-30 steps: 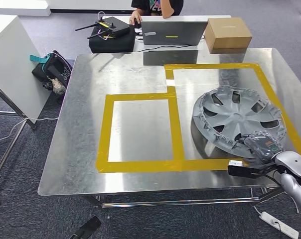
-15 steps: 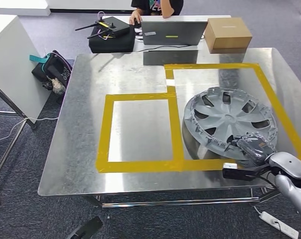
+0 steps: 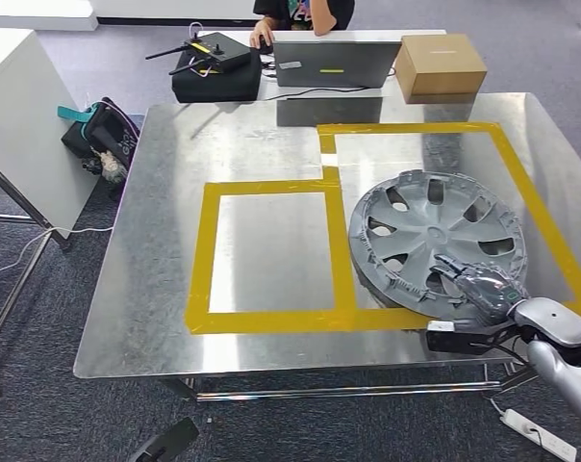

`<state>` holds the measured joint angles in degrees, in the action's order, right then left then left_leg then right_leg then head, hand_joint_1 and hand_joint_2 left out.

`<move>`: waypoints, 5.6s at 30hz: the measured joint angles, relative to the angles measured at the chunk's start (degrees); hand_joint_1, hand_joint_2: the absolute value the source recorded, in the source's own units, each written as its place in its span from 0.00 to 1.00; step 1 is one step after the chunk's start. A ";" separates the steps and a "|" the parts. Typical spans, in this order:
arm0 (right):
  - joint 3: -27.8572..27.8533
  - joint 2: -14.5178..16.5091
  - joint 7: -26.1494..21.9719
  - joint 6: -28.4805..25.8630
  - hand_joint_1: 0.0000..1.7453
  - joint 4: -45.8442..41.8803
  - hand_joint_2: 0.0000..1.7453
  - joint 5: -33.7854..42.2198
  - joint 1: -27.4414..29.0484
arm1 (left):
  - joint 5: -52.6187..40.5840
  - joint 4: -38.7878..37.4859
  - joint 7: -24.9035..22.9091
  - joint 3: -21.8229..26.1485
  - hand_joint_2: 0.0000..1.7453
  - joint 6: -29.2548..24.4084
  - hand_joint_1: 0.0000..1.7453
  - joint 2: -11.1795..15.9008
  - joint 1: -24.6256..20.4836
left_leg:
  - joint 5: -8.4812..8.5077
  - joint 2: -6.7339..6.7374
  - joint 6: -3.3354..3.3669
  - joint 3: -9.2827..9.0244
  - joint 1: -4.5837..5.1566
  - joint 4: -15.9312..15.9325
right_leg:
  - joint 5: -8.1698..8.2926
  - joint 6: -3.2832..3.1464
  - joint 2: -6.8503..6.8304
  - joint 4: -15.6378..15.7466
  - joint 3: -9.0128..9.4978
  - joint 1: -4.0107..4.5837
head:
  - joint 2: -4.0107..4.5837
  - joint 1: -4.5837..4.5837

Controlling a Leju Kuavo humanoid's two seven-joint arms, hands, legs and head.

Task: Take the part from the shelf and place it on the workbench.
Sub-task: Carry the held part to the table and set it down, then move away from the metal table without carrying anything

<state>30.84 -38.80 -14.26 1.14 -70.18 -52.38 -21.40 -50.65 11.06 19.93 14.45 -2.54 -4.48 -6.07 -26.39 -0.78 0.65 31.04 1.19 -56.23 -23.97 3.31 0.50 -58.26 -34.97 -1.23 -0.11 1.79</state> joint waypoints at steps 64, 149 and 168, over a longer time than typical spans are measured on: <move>-33.11 30.90 -24.21 -19.54 0.00 -43.97 0.00 32.59 37.52 | 8.09 0.00 -0.93 10.20 0.00 -2.30 0.00 -1.90 1.23 | -3.00 0.20 -1.27 -3.18 -1.24 -0.05 | 2.54 -0.50 -0.05 -0.47 -2.68 0.22 | 0.00 0.23; -32.93 31.50 -23.79 -19.42 0.00 -43.31 0.00 32.65 36.35 | 5.83 -0.02 -0.69 10.49 0.00 -1.59 0.00 -1.56 1.28 | -4.84 0.73 -1.79 8.27 -0.84 -12.41 | -2.84 -2.80 0.52 3.11 6.11 1.19 | 0.00 0.08; -32.76 31.50 -23.69 -19.37 0.00 -43.16 0.00 32.81 36.48 | 5.83 -0.02 -0.68 10.55 0.00 -1.68 0.00 -1.55 1.65 | 0.31 3.76 0.44 -0.34 -1.71 0.40 | -6.19 0.91 -0.70 -11.69 -3.32 0.63 | 0.00 0.79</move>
<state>-1.92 -7.30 -37.94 -18.23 -113.34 -19.56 15.07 -44.83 11.04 19.25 25.00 -4.22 -6.03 -4.41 -26.09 2.98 1.09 30.70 -0.51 -55.83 -30.15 4.22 -0.19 -69.95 -38.30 -0.60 -0.11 2.58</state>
